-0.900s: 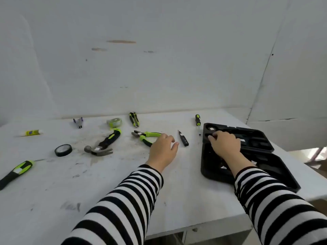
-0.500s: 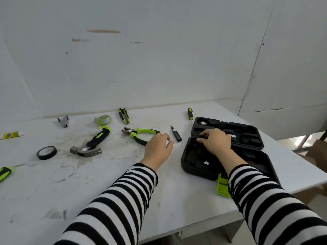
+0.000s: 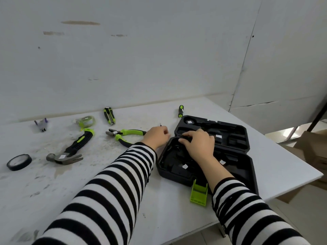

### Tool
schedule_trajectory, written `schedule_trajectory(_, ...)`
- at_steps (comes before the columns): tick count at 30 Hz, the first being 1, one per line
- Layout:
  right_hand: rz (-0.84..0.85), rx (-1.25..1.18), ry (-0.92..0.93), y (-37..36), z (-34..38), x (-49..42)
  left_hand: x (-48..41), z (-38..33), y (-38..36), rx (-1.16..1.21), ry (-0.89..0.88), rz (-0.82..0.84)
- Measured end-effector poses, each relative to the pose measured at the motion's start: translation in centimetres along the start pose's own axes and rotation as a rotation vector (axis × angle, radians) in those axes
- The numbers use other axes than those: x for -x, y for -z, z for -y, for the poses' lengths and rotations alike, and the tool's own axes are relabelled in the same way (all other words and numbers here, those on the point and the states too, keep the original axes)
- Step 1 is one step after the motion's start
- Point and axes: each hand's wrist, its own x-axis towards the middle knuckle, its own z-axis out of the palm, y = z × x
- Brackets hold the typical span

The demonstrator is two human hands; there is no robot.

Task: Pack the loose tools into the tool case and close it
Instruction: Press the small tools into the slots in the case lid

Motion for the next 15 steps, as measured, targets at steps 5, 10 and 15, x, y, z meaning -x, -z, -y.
schedule_trajectory(5,-0.005,0.008,0.015,-0.2,-0.1,0.0,-0.2,0.1,-0.3,0.108,0.060,-0.092)
schedule_trajectory(10,-0.032,-0.001,0.017,-0.3,0.0,0.1,1.1,-0.2,0.0,0.542,0.161,-0.229)
schedule_trajectory(15,-0.098,-0.134,-0.024,-0.3,0.1,0.1,3.3,-1.8,0.1,0.824,0.194,-0.322)
